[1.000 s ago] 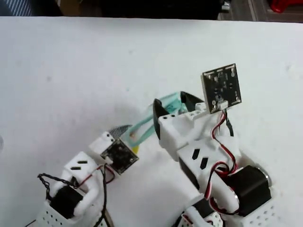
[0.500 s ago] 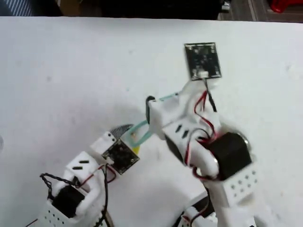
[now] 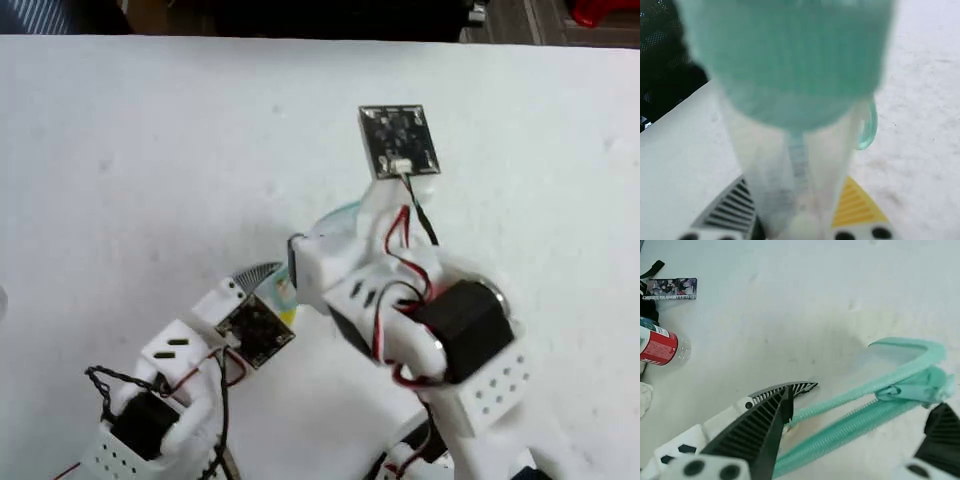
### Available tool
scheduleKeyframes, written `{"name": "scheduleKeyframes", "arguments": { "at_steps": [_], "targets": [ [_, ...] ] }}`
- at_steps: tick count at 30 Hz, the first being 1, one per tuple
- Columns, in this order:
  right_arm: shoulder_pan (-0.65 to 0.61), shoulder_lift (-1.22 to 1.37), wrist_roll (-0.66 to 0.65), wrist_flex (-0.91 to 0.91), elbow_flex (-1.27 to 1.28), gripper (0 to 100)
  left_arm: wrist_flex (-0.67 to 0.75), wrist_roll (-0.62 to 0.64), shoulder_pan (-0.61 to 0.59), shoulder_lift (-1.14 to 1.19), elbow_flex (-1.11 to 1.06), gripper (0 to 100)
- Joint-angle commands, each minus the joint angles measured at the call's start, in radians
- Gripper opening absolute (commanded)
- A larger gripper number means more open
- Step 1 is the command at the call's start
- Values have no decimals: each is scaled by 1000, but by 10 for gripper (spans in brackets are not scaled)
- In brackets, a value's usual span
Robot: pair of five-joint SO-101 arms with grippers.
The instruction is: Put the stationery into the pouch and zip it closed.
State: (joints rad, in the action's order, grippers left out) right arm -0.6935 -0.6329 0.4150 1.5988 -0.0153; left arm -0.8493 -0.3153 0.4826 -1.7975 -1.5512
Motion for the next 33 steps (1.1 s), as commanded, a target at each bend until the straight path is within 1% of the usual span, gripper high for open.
{"name": "scheduleKeyframes", "arguments": {
  "at_steps": [1, 8, 10, 12, 15, 16, 18, 20, 21, 25, 27, 29, 31, 33],
  "targets": [
    [-10, 65, 38, -47, -12, 389, 8, -8, -7, 10, -18, 24],
    [-10, 211, 48, -42, -17, 387, 8, -8, -7, 10, -18, 24],
    [-10, 216, 48, -41, -15, 360, 8, -8, -7, 10, -18, 24],
    [-8, 213, 48, -42, -18, 264, 6, -8, -7, 10, -9, 27],
    [-4, 194, 32, -71, -18, 39, -5, 3, -7, 10, 29, 42],
    [1, 183, 2, -79, -18, 0, -31, 8, -7, 10, 44, 68],
    [22, 156, -32, -84, -18, 50, -91, 89, -7, 10, 81, 146],
    [59, 137, -37, -101, -18, 19, -157, 204, -7, 10, 130, 209],
    [85, 131, -38, -122, -18, 12, -195, 235, -7, 10, 161, 225],
    [199, 130, -57, -255, -20, 16, -324, 222, -4, 10, 281, 229],
    [229, 130, -143, -320, -20, 17, -358, 221, -4, 10, 313, 229],
    [231, 122, -281, -364, -20, 17, -362, 221, -7, 10, 319, 229],
    [209, 117, -493, -366, -23, 17, -362, 219, -7, 10, 319, 229],
    [179, 97, -721, -318, -49, 17, -347, 219, -45, 10, 316, 229]
  ]
}}
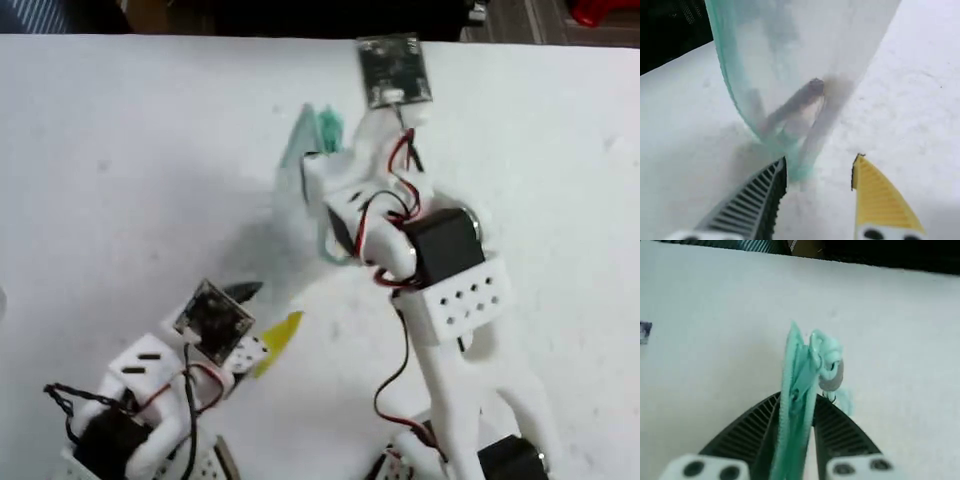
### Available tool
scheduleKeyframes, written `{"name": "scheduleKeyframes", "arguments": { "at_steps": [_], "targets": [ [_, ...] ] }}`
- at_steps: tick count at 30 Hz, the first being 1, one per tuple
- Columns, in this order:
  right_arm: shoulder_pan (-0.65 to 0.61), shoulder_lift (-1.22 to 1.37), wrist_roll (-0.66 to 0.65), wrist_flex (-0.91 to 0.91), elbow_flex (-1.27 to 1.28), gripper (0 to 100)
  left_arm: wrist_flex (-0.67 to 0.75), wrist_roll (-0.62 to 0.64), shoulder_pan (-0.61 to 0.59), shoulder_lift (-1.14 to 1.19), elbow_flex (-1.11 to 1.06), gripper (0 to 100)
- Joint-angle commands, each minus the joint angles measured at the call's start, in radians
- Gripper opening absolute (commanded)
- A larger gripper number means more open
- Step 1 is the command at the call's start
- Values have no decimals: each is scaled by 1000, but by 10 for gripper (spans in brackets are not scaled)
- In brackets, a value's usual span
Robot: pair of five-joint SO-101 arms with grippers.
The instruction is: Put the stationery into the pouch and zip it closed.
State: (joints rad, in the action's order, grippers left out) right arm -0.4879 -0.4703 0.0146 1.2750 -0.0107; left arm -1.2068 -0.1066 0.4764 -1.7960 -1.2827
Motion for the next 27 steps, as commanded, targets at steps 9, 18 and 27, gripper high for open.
{"name": "scheduleKeyframes", "arguments": {
  "at_steps": [9, 18, 27],
  "targets": [
    [-87, -213, -987, 363, -133, 18, 238, 21, -297, 8, -87, 226],
    [-90, -289, -1260, 444, 5, 18, 262, 72, -344, 8, -87, 226],
    [-426, -516, -1587, 444, 348, 18, 299, 282, -395, 10, -94, 229]
  ]
}}
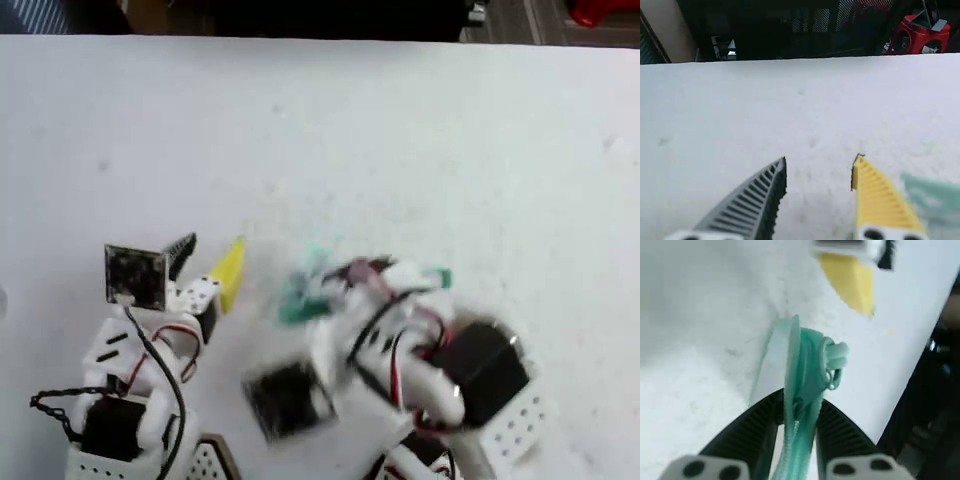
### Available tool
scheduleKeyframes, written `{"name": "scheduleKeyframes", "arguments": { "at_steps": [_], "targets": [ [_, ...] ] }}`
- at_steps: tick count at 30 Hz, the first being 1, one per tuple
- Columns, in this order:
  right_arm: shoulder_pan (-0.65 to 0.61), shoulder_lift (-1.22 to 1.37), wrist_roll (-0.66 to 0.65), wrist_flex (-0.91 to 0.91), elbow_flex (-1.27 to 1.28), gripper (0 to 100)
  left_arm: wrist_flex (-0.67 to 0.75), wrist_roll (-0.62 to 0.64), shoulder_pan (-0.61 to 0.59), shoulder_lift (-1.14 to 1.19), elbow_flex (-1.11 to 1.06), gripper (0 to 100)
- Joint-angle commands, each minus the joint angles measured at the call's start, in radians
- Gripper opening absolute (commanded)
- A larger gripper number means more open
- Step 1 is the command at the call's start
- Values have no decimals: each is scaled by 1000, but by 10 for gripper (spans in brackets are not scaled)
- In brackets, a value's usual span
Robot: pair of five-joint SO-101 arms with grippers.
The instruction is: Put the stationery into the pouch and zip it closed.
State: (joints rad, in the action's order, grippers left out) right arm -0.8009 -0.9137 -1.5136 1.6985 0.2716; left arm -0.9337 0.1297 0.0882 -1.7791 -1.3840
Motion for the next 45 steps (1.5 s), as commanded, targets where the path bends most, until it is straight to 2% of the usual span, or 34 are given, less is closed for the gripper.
{"name": "scheduleKeyframes", "arguments": {
  "at_steps": [1, 5, 10, 14, 24, 27, 31, 33, 38, 40, 45],
  "targets": [
    [-145, -94, -58, 21, 91, 18, 26, 51, -7, -7, 8, 229],
    [-170, -140, -58, 21, 169, 18, 28, 52, 19, -7, 8, 229],
    [-220, -143, -60, 21, 296, 18, 20, 44, 147, -7, -15, 229],
    [-228, -150, -58, 21, 307, 18, 14, -83, 278, -7, -49, 228],
    [-240, -173, -57, 19, 382, 18, -91, -206, 521, -7, -51, 228],
    [-170, -219, -57, 18, 350, 18, -137, -267, 567, -7, -44, 227],
    [53, -298, -64, -36, 284, 18, -180, -281, 564, -7, 5, 226],
    [110, -326, -66, -65, 285, 18, -215, -279, 564, -7, 44, 226],
    [143, -340, -57, -81, 307, 18, -245, -269, 496, -7, 149, 226],
    [143, -338, -51, -90, 308, 18, -247, -215, 444, -7, 166, 226],
    [143, -341, 158, -266, 361, 18, -249, -137, 337, -8, 216, 229]
  ]
}}
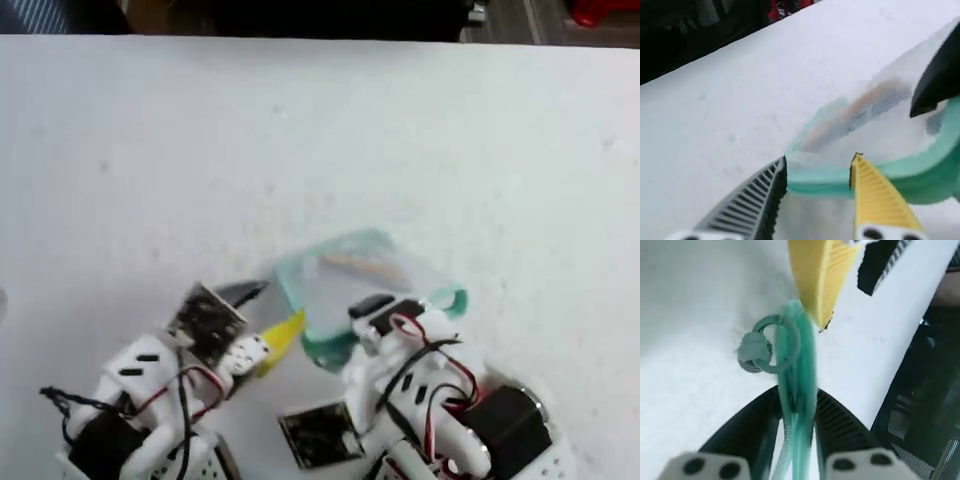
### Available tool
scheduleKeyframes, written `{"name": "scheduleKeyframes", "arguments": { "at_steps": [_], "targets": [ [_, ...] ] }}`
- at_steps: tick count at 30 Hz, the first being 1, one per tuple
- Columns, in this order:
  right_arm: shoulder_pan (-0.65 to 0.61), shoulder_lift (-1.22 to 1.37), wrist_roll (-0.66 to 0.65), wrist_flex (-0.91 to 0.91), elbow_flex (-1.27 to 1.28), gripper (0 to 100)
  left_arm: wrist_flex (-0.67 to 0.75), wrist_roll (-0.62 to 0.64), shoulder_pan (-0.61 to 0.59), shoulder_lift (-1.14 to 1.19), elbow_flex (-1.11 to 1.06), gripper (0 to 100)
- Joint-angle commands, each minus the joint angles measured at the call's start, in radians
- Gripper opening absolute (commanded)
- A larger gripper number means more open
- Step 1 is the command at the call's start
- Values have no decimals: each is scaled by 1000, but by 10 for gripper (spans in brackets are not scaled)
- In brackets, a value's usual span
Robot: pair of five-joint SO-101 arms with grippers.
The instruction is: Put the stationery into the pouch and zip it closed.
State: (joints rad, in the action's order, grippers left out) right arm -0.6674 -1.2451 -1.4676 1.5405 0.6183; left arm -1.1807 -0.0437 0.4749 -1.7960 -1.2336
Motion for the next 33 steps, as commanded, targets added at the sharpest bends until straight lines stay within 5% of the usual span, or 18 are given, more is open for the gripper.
{"name": "scheduleKeyframes", "arguments": {
  "at_steps": [1, 6, 15, 23, 27, 33],
  "targets": [
    [8, -13, 132, -136, 51, 18, -2, 40, -59, 8, 74, 229],
    [10, -15, 129, -240, 198, 18, 0, 35, -94, 8, 77, 228],
    [53, -16, 210, -378, 192, 18, 55, 41, -344, -38, 80, 229],
    [22, -7, 285, -406, 146, 18, 2, 34, -139, -38, 92, 229],
    [-10, -7, 287, -387, 150, 18, 89, 34, -111, -36, 0, 229],
    [-2, -5, 301, -390, 167, 18, 11, 35, -42, -36, 72, 228]
  ]
}}
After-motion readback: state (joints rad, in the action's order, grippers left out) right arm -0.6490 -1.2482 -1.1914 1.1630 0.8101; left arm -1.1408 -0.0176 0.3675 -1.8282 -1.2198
